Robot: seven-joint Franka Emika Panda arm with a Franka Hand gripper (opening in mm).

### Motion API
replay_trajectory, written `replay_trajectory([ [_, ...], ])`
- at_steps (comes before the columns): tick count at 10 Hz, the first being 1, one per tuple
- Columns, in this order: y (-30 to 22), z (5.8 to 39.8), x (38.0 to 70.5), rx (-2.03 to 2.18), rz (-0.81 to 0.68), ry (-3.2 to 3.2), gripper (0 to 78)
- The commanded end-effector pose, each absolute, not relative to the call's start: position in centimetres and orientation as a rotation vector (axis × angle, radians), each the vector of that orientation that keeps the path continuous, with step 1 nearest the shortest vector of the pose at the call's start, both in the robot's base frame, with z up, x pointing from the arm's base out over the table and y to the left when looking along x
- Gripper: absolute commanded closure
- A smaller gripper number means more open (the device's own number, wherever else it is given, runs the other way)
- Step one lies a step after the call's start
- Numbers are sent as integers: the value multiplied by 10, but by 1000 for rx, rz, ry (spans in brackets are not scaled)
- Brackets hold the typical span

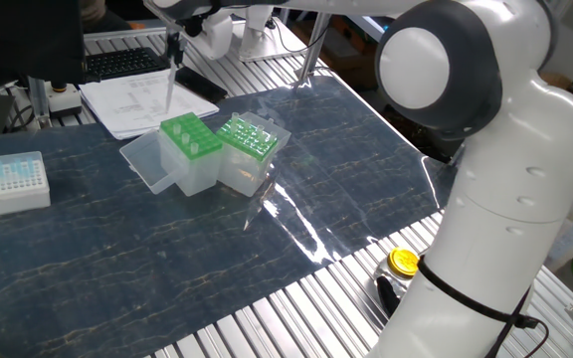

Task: Transfer all large pipette tips from one holder to another

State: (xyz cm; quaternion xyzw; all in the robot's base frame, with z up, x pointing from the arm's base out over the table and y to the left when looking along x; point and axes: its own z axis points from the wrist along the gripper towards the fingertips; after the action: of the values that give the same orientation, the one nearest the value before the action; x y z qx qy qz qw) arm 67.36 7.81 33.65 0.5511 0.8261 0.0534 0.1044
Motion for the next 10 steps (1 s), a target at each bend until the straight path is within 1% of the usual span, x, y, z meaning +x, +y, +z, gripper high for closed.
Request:
replay_trajectory([
  [1, 77, 335, 670, 1621, 155, 2432, 764],
  [5, 76, 338, 666, 1631, 163, 2430, 764],
  [10, 79, 333, 665, 1632, 173, 2426, 764],
])
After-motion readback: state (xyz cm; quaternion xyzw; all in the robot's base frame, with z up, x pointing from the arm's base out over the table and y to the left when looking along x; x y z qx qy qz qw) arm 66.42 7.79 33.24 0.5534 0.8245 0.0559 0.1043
